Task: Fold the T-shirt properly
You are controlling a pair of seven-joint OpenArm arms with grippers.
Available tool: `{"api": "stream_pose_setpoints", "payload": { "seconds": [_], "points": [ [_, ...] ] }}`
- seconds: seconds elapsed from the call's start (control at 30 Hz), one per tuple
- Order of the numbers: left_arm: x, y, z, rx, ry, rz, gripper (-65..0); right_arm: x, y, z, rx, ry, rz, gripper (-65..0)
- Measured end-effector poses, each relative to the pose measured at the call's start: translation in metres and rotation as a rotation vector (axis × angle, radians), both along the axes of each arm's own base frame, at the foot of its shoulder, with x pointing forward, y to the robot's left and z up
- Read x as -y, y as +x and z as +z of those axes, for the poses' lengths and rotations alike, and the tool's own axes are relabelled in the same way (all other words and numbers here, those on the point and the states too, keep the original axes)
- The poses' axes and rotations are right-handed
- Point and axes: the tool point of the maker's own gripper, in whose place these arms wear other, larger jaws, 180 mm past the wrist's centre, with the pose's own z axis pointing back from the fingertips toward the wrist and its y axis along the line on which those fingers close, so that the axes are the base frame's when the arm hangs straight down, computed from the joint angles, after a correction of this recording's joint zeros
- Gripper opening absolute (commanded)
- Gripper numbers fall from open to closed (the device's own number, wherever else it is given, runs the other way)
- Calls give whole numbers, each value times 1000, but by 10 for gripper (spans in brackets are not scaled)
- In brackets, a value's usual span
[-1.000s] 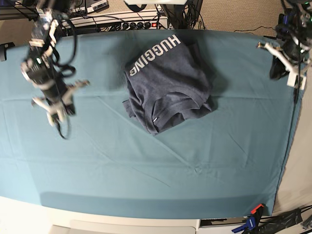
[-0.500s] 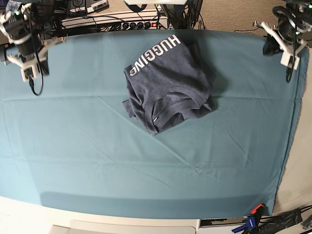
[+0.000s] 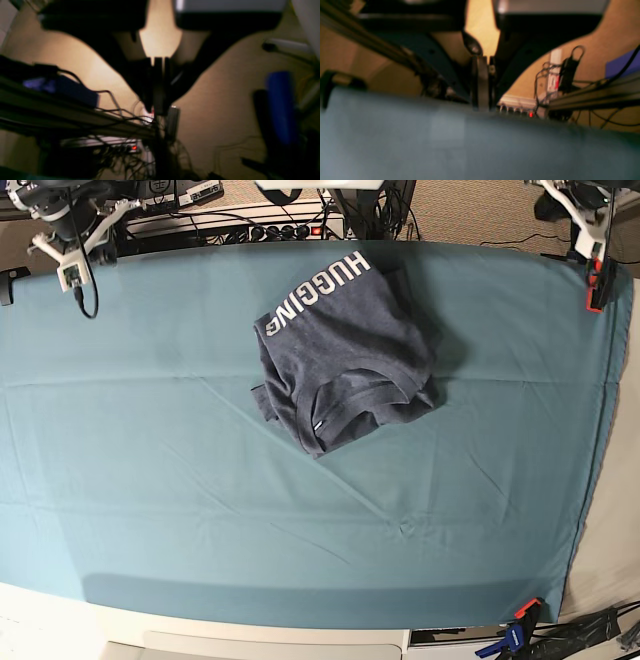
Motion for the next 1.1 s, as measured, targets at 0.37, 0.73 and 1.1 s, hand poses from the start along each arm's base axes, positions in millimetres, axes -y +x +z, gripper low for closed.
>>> {"api": "stream_pose_setpoints", "payload": {
  "seconds": [0.37, 0.73, 1.1],
  "points": [
    [-4, -35, -15, -103, -29, 38, -650, 18, -60, -67, -183, 182, -151, -650],
    [37, -69, -50, -219, -100, -41, -650, -12, -103, -130, -356, 290, -165, -650],
    [64, -105, -116, -382, 35, -143, -650, -31, -137, -207, -514, 254, -211, -650]
  ]
}}
